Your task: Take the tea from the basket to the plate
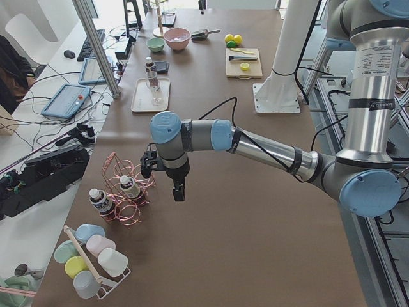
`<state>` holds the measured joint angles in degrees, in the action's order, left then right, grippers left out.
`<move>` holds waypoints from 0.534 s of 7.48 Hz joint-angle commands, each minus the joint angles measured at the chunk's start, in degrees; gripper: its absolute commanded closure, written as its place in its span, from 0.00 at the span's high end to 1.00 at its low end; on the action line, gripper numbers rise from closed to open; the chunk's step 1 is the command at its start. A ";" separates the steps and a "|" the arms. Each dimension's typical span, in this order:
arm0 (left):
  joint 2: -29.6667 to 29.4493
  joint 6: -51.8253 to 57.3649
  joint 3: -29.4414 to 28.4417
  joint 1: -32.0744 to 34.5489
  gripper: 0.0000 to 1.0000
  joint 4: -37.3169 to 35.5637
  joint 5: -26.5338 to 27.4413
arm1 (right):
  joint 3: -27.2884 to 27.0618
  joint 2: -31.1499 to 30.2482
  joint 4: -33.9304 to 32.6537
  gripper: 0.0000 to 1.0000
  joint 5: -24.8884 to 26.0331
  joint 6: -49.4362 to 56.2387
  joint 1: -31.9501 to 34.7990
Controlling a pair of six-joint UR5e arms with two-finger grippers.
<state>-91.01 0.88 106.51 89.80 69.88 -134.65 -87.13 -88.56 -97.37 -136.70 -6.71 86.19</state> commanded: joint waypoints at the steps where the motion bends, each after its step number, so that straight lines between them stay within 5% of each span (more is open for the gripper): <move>1: 0.49 13.25 -1.57 -2.25 0.99 6.12 0.61 | -0.32 4.45 -10.48 1.00 5.63 2.31 3.37; 4: 1.19 16.16 -0.96 -5.33 0.99 12.04 3.78 | 0.30 4.10 -9.86 1.00 6.36 1.62 2.49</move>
<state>-90.09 15.65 105.10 86.11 80.07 -131.43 -87.08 -84.30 -107.20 -130.31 -4.75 88.81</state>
